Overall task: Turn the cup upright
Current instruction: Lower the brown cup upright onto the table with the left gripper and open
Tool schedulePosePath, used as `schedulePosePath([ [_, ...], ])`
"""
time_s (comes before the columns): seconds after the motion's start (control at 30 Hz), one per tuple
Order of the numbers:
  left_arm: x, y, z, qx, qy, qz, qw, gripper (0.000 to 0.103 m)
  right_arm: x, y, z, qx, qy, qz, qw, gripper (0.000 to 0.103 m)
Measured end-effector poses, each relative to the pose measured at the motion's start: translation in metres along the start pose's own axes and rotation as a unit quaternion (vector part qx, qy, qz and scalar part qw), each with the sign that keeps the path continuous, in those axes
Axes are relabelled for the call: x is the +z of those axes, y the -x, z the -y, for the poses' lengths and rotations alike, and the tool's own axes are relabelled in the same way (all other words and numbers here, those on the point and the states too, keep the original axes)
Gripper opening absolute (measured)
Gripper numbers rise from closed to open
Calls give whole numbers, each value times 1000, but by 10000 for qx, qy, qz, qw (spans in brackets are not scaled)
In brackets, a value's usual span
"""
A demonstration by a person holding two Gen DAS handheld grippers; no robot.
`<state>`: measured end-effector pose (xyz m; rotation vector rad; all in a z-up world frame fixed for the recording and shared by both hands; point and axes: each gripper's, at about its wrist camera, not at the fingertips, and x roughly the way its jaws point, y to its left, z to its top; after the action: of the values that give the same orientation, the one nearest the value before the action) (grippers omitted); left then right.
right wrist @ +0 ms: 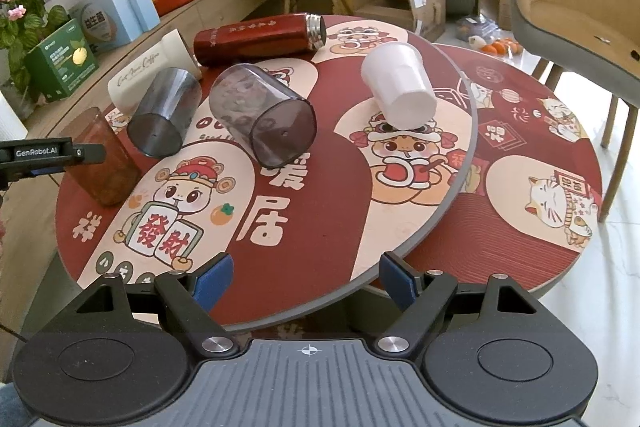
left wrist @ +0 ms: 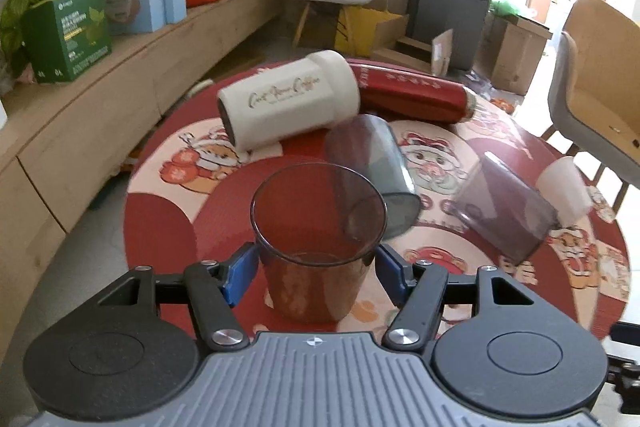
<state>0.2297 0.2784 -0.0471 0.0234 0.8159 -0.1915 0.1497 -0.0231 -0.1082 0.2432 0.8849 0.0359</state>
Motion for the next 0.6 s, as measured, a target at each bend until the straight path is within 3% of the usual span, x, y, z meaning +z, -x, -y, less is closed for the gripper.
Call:
schedulePosePath([
  [0.13,-4,8,13,-299,-13,-14,9996,67,0,1,0,6,-12,13,10000,78],
  [0.37,-7,2,37,-395,-91,2,9992,67,0,1,1,20,-46,-5,10000,78],
  [0.6,-16,-4,46,-654,-119,-271,9974,67,-1,1,4,-5,-101,2,9999,77],
])
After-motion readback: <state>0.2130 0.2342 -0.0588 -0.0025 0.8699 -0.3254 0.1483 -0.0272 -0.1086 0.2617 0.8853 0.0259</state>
